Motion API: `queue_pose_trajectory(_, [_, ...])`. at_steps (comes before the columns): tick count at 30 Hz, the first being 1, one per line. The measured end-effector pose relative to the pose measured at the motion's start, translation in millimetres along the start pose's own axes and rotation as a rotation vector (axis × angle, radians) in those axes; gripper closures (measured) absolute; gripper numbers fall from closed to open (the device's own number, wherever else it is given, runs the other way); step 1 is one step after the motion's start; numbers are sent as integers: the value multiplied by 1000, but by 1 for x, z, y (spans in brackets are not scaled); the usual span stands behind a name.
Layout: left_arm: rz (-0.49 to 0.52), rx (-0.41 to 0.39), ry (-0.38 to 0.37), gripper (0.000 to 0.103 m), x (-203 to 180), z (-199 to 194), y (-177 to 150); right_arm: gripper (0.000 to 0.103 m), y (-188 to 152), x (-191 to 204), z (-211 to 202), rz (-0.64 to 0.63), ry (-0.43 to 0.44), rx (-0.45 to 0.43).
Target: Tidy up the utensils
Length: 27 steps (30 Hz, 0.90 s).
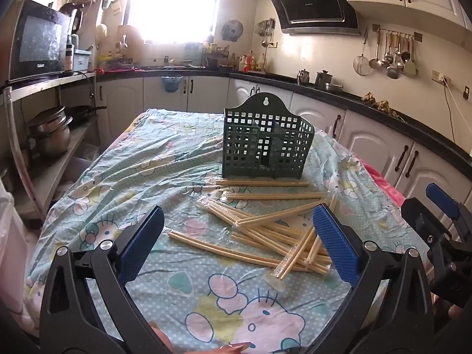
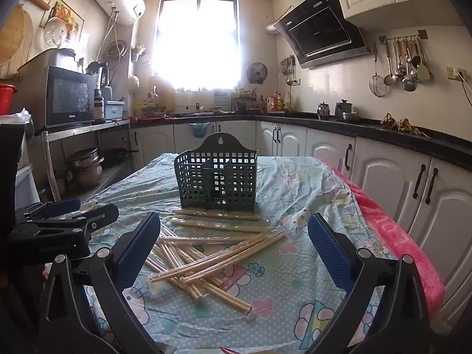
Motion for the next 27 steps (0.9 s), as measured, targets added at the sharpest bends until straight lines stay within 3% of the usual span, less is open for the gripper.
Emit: queue_pose_trajectory(27, [4, -25, -8, 9, -3, -7, 7, 6, 0, -5, -1, 19, -23, 13])
Point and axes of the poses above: each gripper's, at about its wrist camera, not at the fingertips, and z roughly the way its jaws point, x to its left, y to its top, the point moved 3 cm from there along z, roughly the way its jaws point, and after that the axes turned 3 degrees about y, right-handed, at the moved point
